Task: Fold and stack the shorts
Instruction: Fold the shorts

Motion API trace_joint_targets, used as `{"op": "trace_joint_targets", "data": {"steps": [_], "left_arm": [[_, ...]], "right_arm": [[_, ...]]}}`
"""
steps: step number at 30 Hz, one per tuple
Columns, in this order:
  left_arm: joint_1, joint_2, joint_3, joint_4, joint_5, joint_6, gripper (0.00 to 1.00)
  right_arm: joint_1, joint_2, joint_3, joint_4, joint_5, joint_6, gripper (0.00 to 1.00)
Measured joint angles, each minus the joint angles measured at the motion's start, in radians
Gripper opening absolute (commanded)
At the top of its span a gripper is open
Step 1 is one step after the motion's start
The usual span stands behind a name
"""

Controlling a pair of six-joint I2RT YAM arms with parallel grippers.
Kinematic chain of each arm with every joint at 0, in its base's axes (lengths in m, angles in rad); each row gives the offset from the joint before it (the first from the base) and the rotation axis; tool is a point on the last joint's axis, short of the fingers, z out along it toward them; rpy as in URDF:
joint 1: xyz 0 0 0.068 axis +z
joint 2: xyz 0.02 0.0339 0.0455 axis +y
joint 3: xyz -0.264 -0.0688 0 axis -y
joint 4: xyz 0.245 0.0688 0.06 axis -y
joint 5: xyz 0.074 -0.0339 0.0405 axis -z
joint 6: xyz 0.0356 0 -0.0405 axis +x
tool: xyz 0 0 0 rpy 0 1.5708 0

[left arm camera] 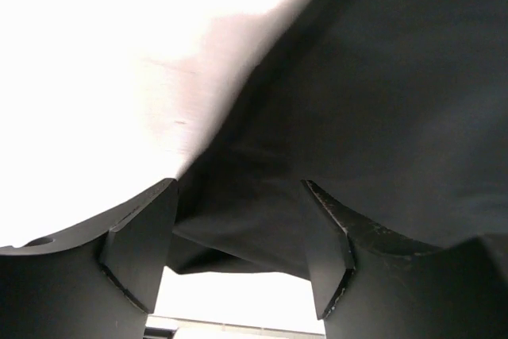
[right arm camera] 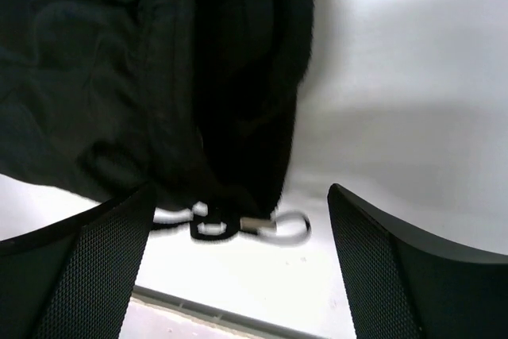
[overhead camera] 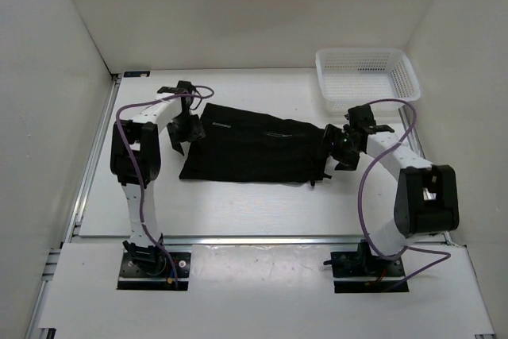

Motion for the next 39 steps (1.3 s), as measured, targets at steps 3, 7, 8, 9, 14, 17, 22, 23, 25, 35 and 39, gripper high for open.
{"op": "trace_joint_targets", "data": {"steps": [3,7,8,9,14,17,22,23,25,35,39], "left_arm": [[0.039,0.0,-0.045,0.003,0.014,0.009,0.71],[0.087,0.0,-0.063,0.014,0.031,0.016,0.56],[0.098,0.0,-0.063,0.023,0.036,0.016,0.52],[0.107,0.0,-0.063,0.031,0.04,0.018,0.47],[0.112,0.001,-0.081,0.066,0.067,0.018,0.11],[0.109,0.004,-0.121,0.082,0.093,0.024,0.11],[0.108,-0.035,-0.186,0.117,0.126,0.021,0.11],[0.105,-0.045,-0.203,0.124,0.13,0.02,0.11],[0.093,-0.069,-0.241,0.138,0.137,0.017,0.11],[-0.049,-0.215,-0.454,0.17,0.18,-0.024,0.11],[-0.047,-0.217,-0.45,0.164,0.179,-0.028,0.11]], "right_arm": [[-0.002,0.086,0.0,0.069,-0.06,0.0,0.85],[-0.003,0.181,-0.017,0.165,-0.142,0.019,0.76],[-0.003,0.191,-0.026,0.184,-0.16,0.031,0.74],[-0.003,0.193,-0.031,0.198,-0.176,0.037,0.69],[-0.003,0.209,-0.047,0.253,-0.188,0.057,0.41],[-0.003,0.221,-0.047,0.263,-0.185,0.065,0.18],[-0.003,0.221,-0.047,0.257,-0.157,0.063,0.01],[-0.003,0.219,-0.047,0.253,-0.146,0.06,0.01],[-0.003,0.207,-0.047,0.23,-0.112,0.049,0.01],[-0.003,0.088,0.047,-0.011,0.136,-0.039,0.01],[0.008,0.05,0.125,-0.079,0.209,-0.062,0.01]]}}
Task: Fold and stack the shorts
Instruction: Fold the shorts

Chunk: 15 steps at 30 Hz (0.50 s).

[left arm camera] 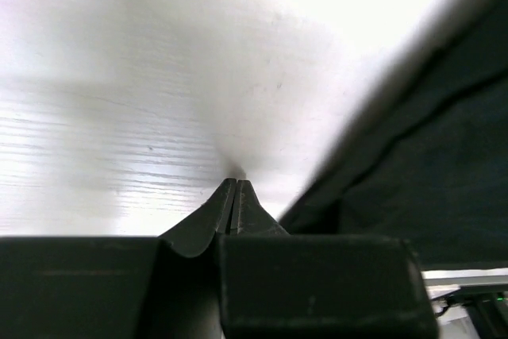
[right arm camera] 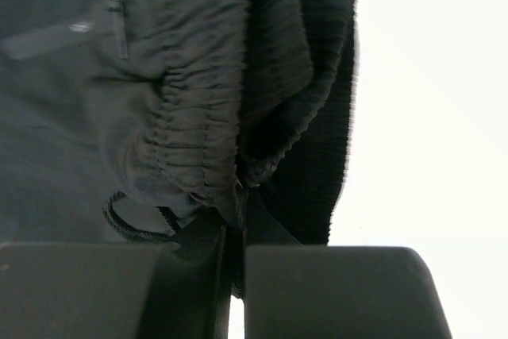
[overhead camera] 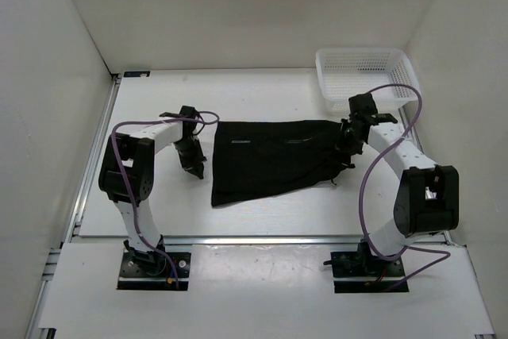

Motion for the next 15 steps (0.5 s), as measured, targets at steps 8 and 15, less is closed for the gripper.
{"op": "trace_joint_targets", "data": {"steps": [8,15], "left_arm": [[0.012,0.078,0.139,0.0,0.001,-0.005,0.11],[-0.048,0.171,0.24,0.0,0.035,-0.011,0.11]], "right_arm": [[0.102,-0.006,0.146,-0.088,0.101,-0.019,0.01],[0.278,0.046,0.319,-0.156,0.181,-0.022,0.01]]}}
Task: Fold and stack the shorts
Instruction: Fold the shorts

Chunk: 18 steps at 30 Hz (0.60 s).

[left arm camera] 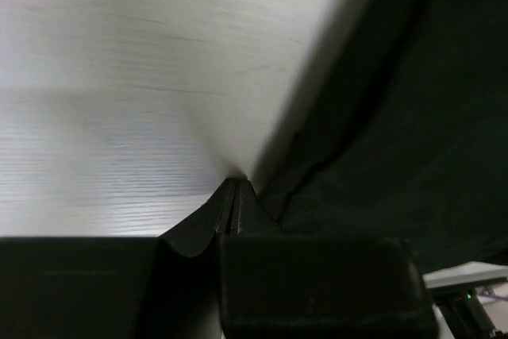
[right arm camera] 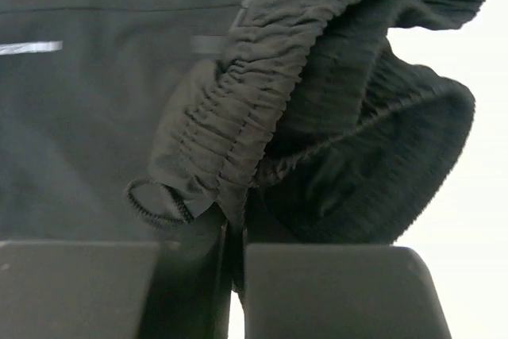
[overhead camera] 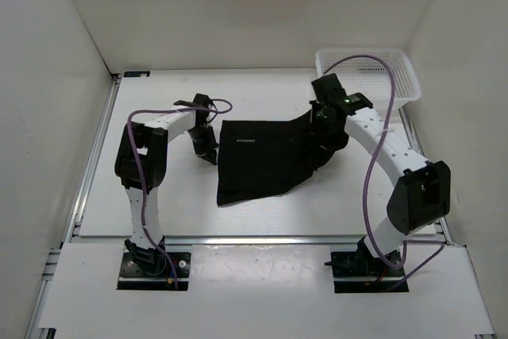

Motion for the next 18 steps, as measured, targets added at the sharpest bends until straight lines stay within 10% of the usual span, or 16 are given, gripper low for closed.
{"op": "trace_joint_targets", "data": {"steps": [18], "left_arm": [[-0.011,0.013,0.009,0.0,0.037,-0.007,0.11]], "right_arm": [[0.475,0.507,0.616,-0.165,0.14,-0.035,0.01]]}}
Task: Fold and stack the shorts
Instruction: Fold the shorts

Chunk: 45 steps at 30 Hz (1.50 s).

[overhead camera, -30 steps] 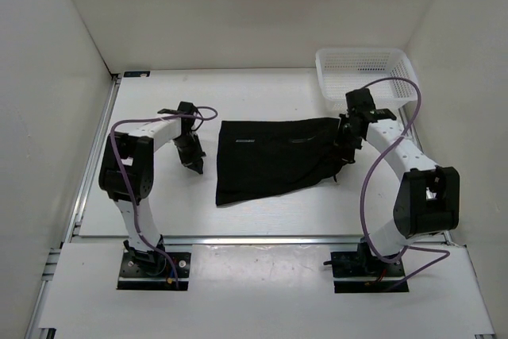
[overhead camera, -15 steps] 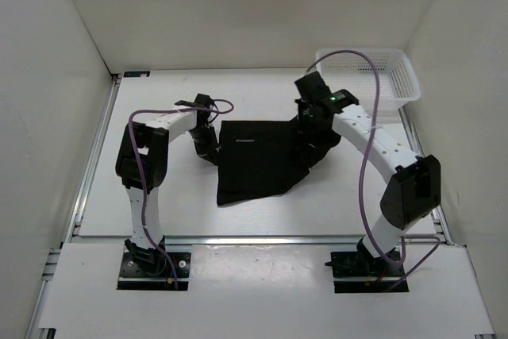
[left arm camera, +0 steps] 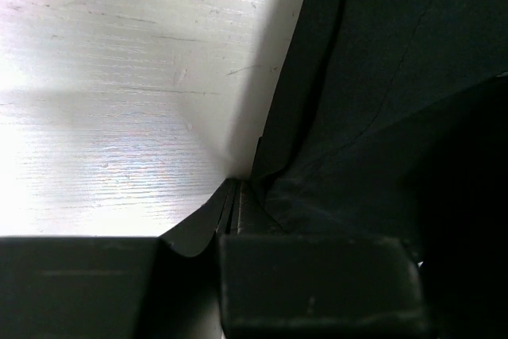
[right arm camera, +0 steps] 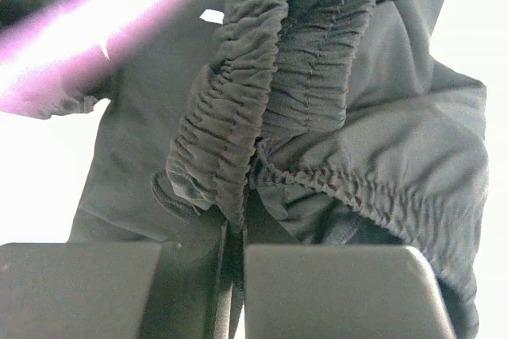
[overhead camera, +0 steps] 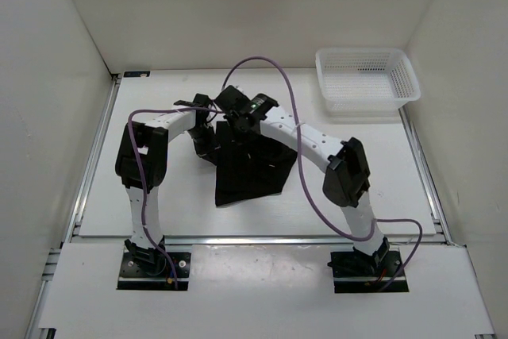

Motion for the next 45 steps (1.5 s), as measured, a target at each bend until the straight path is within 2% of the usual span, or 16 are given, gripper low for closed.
{"op": "trace_joint_targets", "data": {"steps": [2,3,6,8,12,15,16,19,21,22,25,28,30,35,41,45], "left_arm": [[0.0,0.0,0.0,0.0,0.0,0.0,0.11],[0.0,0.0,0.0,0.0,0.0,0.0,0.11],[0.0,0.0,-0.002,0.002,0.0,0.0,0.11],[0.011,-0.002,-0.006,0.006,0.003,0.001,0.14],[0.055,-0.029,-0.045,0.016,0.016,0.018,0.24],[0.13,-0.051,-0.069,0.011,-0.003,0.039,0.23],[0.153,-0.059,-0.072,0.005,-0.014,0.046,0.21],[0.211,-0.086,-0.072,-0.011,-0.044,0.059,0.15],[0.219,-0.113,-0.066,-0.026,-0.055,0.066,0.15],[0.212,-0.125,-0.058,-0.036,-0.056,0.068,0.15],[0.169,-0.147,-0.024,-0.054,-0.056,0.072,0.21],[0.108,-0.158,0.013,-0.06,-0.037,0.079,0.37],[0.071,-0.157,0.036,-0.061,-0.018,0.074,0.59],[0.018,-0.138,0.105,-0.072,0.018,0.057,0.92],[-0.015,-0.069,0.203,-0.074,0.024,0.04,0.94],[-0.034,-0.001,0.245,-0.072,0.024,0.036,0.77]], "right_arm": [[0.014,0.05,0.061,-0.014,0.001,-0.006,0.02],[0.019,0.072,0.089,-0.021,-0.002,-0.008,0.14],[0.029,0.13,0.187,-0.034,-0.016,-0.01,0.82],[0.036,0.14,0.224,-0.033,-0.034,-0.015,0.89],[0.046,0.052,0.156,0.024,-0.058,-0.021,0.86],[0.044,-0.118,-0.017,0.084,-0.064,-0.011,0.55],[0.035,-0.185,-0.081,0.097,-0.066,-0.002,0.3],[-0.028,-0.364,-0.255,0.141,-0.072,0.029,0.14],[-0.091,-0.431,-0.345,0.161,-0.082,0.048,0.33],[-0.117,-0.439,-0.373,0.16,-0.085,0.06,0.55],[-0.158,-0.419,-0.465,0.158,-0.106,0.084,0.65],[-0.168,-0.402,-0.567,0.167,-0.183,0.122,0.67],[-0.185,-0.402,-0.627,0.179,-0.257,0.155,0.72],[-0.26,-0.402,-0.711,0.261,-0.417,0.261,0.79],[-0.327,-0.402,-0.767,0.388,-0.533,0.382,0.79],[-0.357,-0.385,-0.782,0.448,-0.591,0.436,0.71]]}}
